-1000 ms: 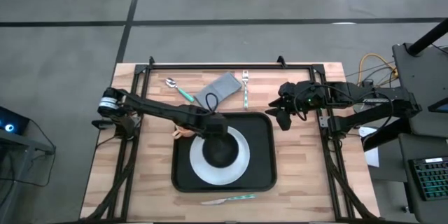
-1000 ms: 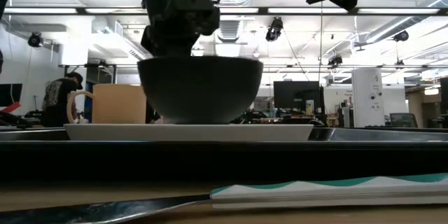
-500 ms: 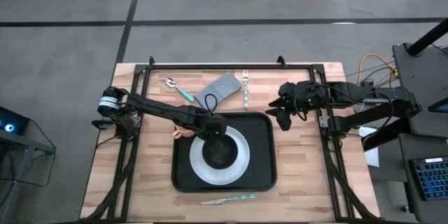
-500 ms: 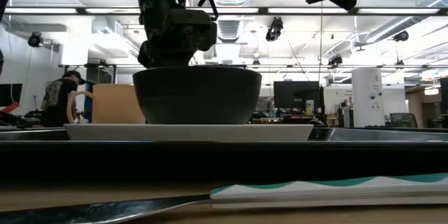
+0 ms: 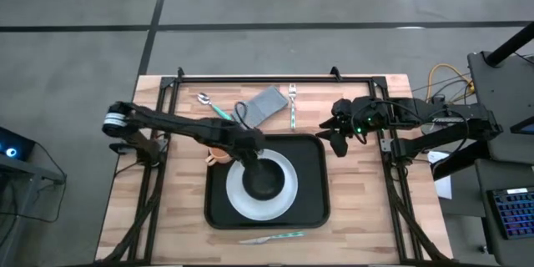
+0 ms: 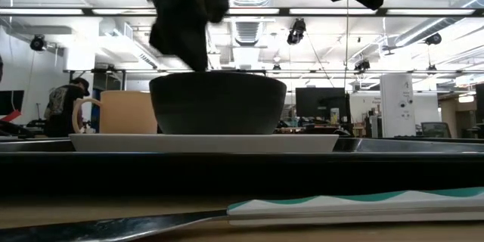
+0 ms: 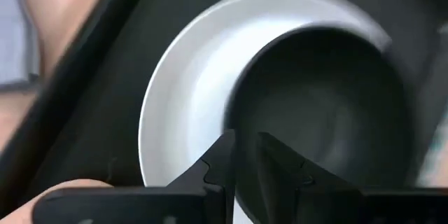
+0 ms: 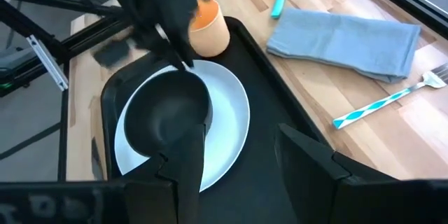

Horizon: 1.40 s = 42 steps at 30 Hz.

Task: Set up tray
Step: Put the table napkin on the tray

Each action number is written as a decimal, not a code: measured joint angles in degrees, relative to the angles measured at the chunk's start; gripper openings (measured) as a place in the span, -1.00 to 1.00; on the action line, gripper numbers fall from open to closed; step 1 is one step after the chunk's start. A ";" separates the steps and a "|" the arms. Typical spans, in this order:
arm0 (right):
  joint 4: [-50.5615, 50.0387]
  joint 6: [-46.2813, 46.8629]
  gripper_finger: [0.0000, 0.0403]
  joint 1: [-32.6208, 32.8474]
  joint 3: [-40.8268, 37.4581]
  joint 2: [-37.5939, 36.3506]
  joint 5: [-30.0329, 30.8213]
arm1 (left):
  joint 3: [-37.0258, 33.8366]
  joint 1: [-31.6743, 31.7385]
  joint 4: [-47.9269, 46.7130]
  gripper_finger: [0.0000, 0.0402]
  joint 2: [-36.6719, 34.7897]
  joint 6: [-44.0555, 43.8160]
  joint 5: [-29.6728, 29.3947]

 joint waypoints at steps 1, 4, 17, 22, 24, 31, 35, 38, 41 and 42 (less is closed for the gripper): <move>0.01 0.01 -0.20 -0.01 -0.01 0.00 0.02 | 0.00 0.00 -0.53 -0.81 -1.90 -0.31 -0.05; 0.04 2.04 -0.20 -0.11 -0.02 0.25 2.75 | -0.54 -0.38 -4.55 -0.81 -8.20 -2.86 -4.58; 20.18 7.08 -0.20 -7.73 -0.02 20.36 8.77 | -7.37 1.58 -12.42 -0.81 -34.98 -8.78 -19.99; 22.83 9.31 -0.20 -14.02 2.47 30.63 6.83 | -6.54 1.53 -12.45 -0.81 -36.10 -6.78 -19.96; 22.63 9.35 -0.20 -16.45 4.98 34.54 6.92 | -6.45 1.53 -12.41 -0.81 -35.95 -6.70 -19.92; 17.70 7.22 -0.12 -22.61 17.91 44.63 6.87 | -6.45 1.51 -12.41 -0.81 -35.60 -6.61 -16.32; 11.91 6.38 0.02 -25.24 25.50 48.93 6.34 | -6.45 1.51 -12.41 -0.81 -35.58 -5.72 -14.99; 6.76 6.29 0.10 -27.20 30.44 52.13 4.15 | -6.45 1.51 -12.41 -0.81 -35.65 -5.62 -14.79; 4.51 4.99 0.15 -29.13 33.83 55.71 -2.12 | -6.45 1.51 -12.41 -0.81 -35.67 -5.58 -14.35; 3.99 4.45 0.15 -29.70 34.71 56.67 -3.66 | -6.45 1.51 -12.42 -0.81 -35.67 -5.58 -13.80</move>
